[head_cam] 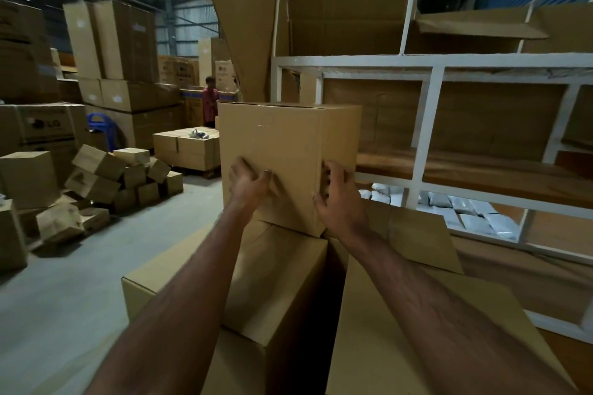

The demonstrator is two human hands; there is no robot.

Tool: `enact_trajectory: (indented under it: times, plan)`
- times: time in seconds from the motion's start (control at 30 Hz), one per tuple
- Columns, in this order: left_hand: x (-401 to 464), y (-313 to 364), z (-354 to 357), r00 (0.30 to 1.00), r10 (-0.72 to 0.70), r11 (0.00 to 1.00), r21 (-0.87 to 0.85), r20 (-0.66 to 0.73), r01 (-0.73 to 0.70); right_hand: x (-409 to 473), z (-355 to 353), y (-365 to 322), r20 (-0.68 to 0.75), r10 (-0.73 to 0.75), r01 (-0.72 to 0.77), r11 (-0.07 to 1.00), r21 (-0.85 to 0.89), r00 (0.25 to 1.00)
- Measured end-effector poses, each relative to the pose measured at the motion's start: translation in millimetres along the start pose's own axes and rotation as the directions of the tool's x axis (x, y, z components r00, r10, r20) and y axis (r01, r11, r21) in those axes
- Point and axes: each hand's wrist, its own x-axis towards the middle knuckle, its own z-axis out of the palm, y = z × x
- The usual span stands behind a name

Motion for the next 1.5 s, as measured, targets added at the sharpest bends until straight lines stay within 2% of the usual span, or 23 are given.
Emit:
enact_trajectory:
  times: [0.1, 0.2, 0.37, 0.47, 0.57, 0.73, 0.8, 0.87, 0.93, 1.0, 1.13, 1.27, 1.4, 1.5]
  plan:
    - [-27, 15, 8, 0.998, -0.001, 0.998, 0.058, 0.056, -0.002, -6, 0, -1, 0.021, 0.075, -0.075, 0.997, -0.029, 0.997]
    - [-41, 15, 19, 0.996, 0.004, 0.993, 0.119, 0.088, -0.014, -13, -4, -1, 0.121, 0.109, -0.104, 0.993, -0.051, 0.987]
    - [-64, 21, 21, 0.994, 0.029, 0.994, 0.098, 0.109, -0.040, -17, -19, 1, 0.153, 0.116, -0.127, 0.990, 0.065, 0.981]
    - [-85, 37, 17, 0.990, 0.086, 0.996, 0.010, 0.113, -0.088, -17, -38, -1, 0.152, 0.067, -0.075, 0.996, 0.051, 0.986]
    - [-117, 59, 19, 0.980, 0.131, 0.991, 0.007, 0.149, -0.133, -24, -68, -4, 0.146, -0.010, -0.002, 0.996, 0.086, 0.989]
    - [-191, 97, 43, 0.930, 0.253, 0.967, -0.063, 0.265, -0.245, -62, -139, 4, 0.082, -0.124, 0.112, 0.984, 0.141, 0.989]
    - [-221, 108, 55, 0.885, 0.300, 0.954, -0.089, 0.355, -0.288, -85, -175, 13, 0.086, -0.140, 0.125, 0.979, 0.158, 0.986]
    - [-252, 113, 70, 0.828, 0.327, 0.937, -0.040, 0.455, -0.348, -113, -216, 22, 0.084, -0.137, 0.121, 0.978, 0.169, 0.987]
    - [-287, 123, 86, 0.782, 0.364, 0.899, 0.030, 0.507, -0.438, -144, -260, 33, 0.076, -0.094, 0.078, 0.978, 0.196, 0.993]
    - [-323, 138, 110, 0.729, 0.395, 0.870, 0.028, 0.559, -0.493, -177, -304, 45, 0.077, -0.039, 0.021, 0.974, 0.225, 0.996]
    - [-403, 162, 180, 0.618, 0.419, 0.868, -0.094, 0.665, -0.487, -247, -389, 79, 0.042, 0.070, -0.077, 0.975, 0.206, 0.997]
    - [-473, 173, 266, 0.496, 0.410, 0.867, -0.159, 0.766, -0.472, -320, -468, 121, -0.091, 0.192, -0.179, 0.975, 0.133, 0.977]
    - [-540, 180, 347, 0.381, 0.398, 0.881, -0.231, 0.835, -0.414, -390, -541, 156, -0.288, 0.303, -0.292, 0.953, 0.080, 0.909]
    - [-586, 187, 400, 0.282, 0.380, 0.887, -0.261, 0.881, -0.381, -433, -585, 174, -0.371, 0.385, -0.394, 0.918, 0.055, 0.845]
